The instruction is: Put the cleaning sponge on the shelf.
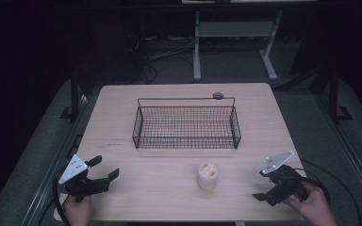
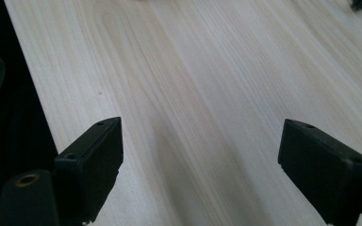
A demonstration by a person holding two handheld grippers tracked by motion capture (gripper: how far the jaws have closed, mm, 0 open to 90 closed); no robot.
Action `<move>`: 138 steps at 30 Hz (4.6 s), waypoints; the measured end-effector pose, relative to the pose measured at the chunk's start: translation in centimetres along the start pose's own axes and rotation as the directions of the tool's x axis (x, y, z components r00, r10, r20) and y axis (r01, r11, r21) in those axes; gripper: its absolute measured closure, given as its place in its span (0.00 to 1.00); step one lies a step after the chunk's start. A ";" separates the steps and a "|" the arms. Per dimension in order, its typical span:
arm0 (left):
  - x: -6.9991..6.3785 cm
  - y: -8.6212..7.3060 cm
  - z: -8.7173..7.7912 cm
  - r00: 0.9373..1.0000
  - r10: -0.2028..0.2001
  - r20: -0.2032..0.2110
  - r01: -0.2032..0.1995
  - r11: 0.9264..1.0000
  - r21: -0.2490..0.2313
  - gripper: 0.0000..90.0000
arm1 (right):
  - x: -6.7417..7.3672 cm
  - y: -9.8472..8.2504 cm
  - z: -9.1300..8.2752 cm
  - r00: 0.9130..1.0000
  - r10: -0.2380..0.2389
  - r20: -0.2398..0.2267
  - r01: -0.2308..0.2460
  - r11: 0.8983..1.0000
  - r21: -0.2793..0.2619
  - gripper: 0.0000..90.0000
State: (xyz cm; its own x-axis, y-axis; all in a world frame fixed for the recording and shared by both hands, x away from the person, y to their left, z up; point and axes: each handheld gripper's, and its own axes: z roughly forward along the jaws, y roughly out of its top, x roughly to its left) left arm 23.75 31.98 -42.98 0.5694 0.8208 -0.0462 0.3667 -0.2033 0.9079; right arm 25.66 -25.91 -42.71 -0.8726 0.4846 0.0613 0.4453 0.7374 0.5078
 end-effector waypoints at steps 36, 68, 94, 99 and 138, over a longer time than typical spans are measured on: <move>0.1 0.0 0.0 1.000 -0.005 -0.004 0.005 1.000 -0.001 0.15 | 1.4 3.1 1.4 0.995 -0.098 -0.026 0.099 0.995 0.032 0.16; 0.0 -0.1 -0.4 1.000 -0.005 -0.013 0.005 1.000 -0.006 0.15 | 2.6 7.2 2.5 0.980 -0.182 -0.078 0.187 0.981 0.056 0.16; 0.2 -0.1 -0.5 1.000 -0.010 -0.013 0.009 1.000 -0.011 0.15 | 3.3 11.9 4.4 0.964 -0.232 -0.134 0.246 0.963 0.106 0.16; 0.2 -0.1 -0.6 1.000 -0.007 -0.013 0.007 1.000 -0.012 0.15 | 3.1 12.7 4.4 0.963 -0.229 -0.143 0.244 0.964 0.101 0.16; 0.3 -0.1 -0.7 1.000 -0.012 -0.011 0.011 1.000 -0.017 0.15 | 2.7 15.6 5.8 0.948 -0.266 -0.176 0.290 0.948 0.132 0.31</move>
State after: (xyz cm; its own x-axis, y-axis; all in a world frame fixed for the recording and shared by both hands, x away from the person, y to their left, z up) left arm 23.34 32.67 -42.80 0.5568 0.8290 -0.0521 0.3607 -0.1849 0.9142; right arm 31.40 -10.41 -39.59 -0.9807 0.1806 0.0746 0.1954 0.9019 0.3853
